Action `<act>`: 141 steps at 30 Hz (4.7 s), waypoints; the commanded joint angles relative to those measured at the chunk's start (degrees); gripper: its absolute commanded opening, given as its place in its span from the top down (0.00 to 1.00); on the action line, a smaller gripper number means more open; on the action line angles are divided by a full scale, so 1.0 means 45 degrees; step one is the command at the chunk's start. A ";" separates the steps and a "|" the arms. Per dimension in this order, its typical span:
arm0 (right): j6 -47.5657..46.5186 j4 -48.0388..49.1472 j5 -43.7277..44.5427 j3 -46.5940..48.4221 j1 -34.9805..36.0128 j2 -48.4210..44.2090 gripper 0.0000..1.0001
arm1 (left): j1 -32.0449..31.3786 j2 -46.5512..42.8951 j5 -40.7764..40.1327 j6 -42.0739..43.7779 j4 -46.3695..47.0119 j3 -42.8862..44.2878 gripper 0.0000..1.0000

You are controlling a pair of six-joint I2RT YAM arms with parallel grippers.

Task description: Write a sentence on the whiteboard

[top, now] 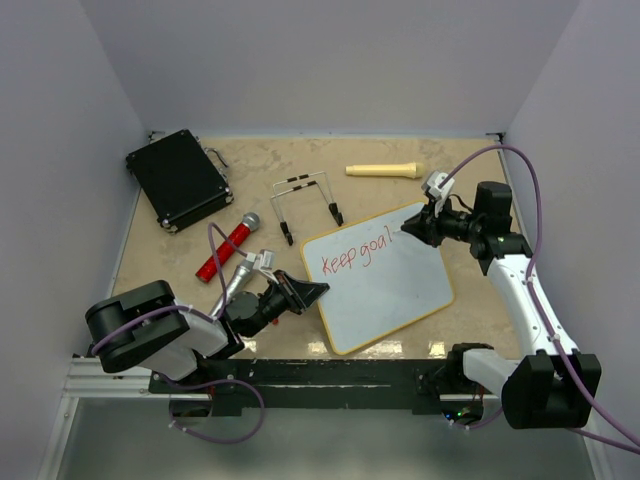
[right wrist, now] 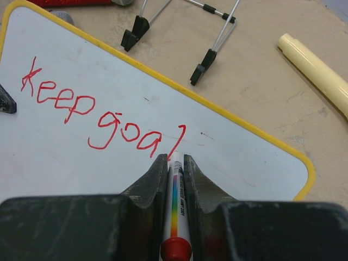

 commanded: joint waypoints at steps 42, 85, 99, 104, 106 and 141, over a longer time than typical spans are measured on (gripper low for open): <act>-0.0292 0.0140 -0.0607 -0.0060 -0.0031 -0.0363 1.00 | 0.0003 -0.0349 0.0045 0.1236 0.1240 -0.0444 1.00; -0.0604 -0.0054 -0.1057 -0.0002 -0.0051 -0.0461 1.00 | 0.0023 -0.0291 0.0065 0.1469 0.1202 -0.0445 1.00; -0.0994 -0.0328 -0.1447 -0.0022 -0.0031 -0.0675 1.00 | 0.0003 -0.0544 0.0163 0.1626 0.0968 -0.0445 1.00; -0.0976 -0.0348 -0.1447 -0.0080 -0.0031 -0.0890 1.00 | 0.0003 -0.0603 0.0202 0.1587 0.0850 -0.0425 1.00; -0.0936 -0.0270 -0.1447 -0.0100 -0.0031 -0.0890 1.00 | 0.0003 -0.0622 0.0163 0.1567 0.0850 -0.0405 1.00; -0.0857 -0.0327 -0.1057 0.0037 -0.0031 -0.1027 1.00 | 0.0022 -0.1228 0.0026 0.1606 -0.0068 -0.0288 1.00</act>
